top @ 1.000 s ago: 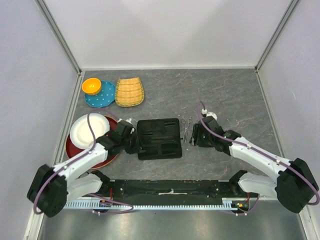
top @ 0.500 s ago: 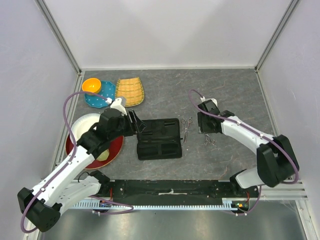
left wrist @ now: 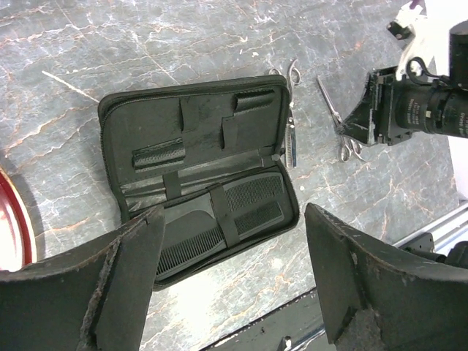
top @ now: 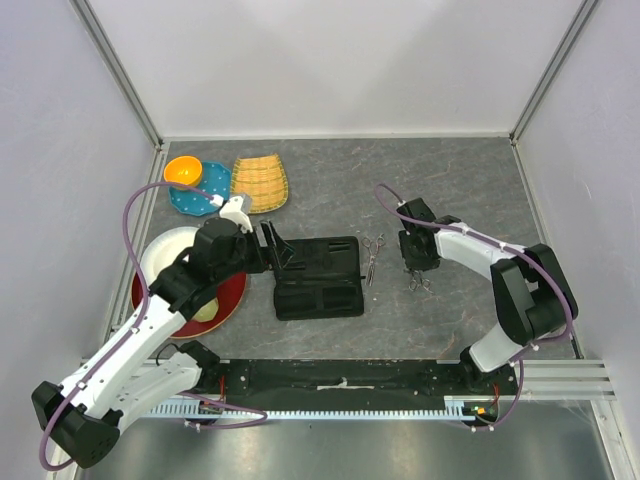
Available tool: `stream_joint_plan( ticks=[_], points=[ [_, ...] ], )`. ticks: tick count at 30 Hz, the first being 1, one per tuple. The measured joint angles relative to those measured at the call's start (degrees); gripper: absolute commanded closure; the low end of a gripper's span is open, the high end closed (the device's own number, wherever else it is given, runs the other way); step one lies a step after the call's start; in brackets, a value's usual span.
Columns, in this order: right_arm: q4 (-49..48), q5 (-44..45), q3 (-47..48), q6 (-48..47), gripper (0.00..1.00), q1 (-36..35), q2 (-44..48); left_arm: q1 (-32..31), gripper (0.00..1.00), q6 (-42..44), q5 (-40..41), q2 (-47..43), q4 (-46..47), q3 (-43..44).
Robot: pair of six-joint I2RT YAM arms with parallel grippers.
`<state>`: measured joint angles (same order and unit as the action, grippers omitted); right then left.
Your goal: Sort the hair-cutting tools
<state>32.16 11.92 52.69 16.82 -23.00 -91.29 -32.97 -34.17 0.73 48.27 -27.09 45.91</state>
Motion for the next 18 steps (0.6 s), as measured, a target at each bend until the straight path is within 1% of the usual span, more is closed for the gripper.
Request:
stream_joint_plan(
  ticks=[5,7,8,9,11,12,13,18],
  points=[
    [-0.37,-1.75,0.24,-0.39,0.55,0.17,-1.79,0.0,0.14,1.18,-1.36,0.15,0.44,0.0],
    [-0.33,-2.03,0.76,-0.55,0.62,0.33,-2.27,0.0,0.14,1.73,-1.86,0.22,0.68,0.0],
    [-0.37,-2.27,1.03,-0.59,0.66,0.39,-2.56,0.0,0.14,2.01,-2.27,0.31,0.72,0.0],
    [-0.42,-2.56,1.27,-0.63,0.75,0.42,-2.86,0.0,0.14,2.29,-2.51,0.42,0.76,0.0],
    [-0.42,-3.34,1.84,-0.66,0.85,0.42,-3.43,0.0,0.14,2.78,-3.08,0.83,0.96,0.0],
    [-0.46,-3.67,2.08,-0.68,0.98,0.42,-3.69,0.0,0.14,2.99,-3.56,1.09,1.03,0.0],
    [-0.35,-3.82,2.23,-0.76,1.0,0.42,-3.82,0.0,0.14,3.21,-4.04,1.33,1.05,0.0],
    [-0.39,-4.35,2.32,-0.5,1.0,0.7,-3.67,0.0,0.14,3.89,-6.6,2.27,1.09,0.0]
  ],
)
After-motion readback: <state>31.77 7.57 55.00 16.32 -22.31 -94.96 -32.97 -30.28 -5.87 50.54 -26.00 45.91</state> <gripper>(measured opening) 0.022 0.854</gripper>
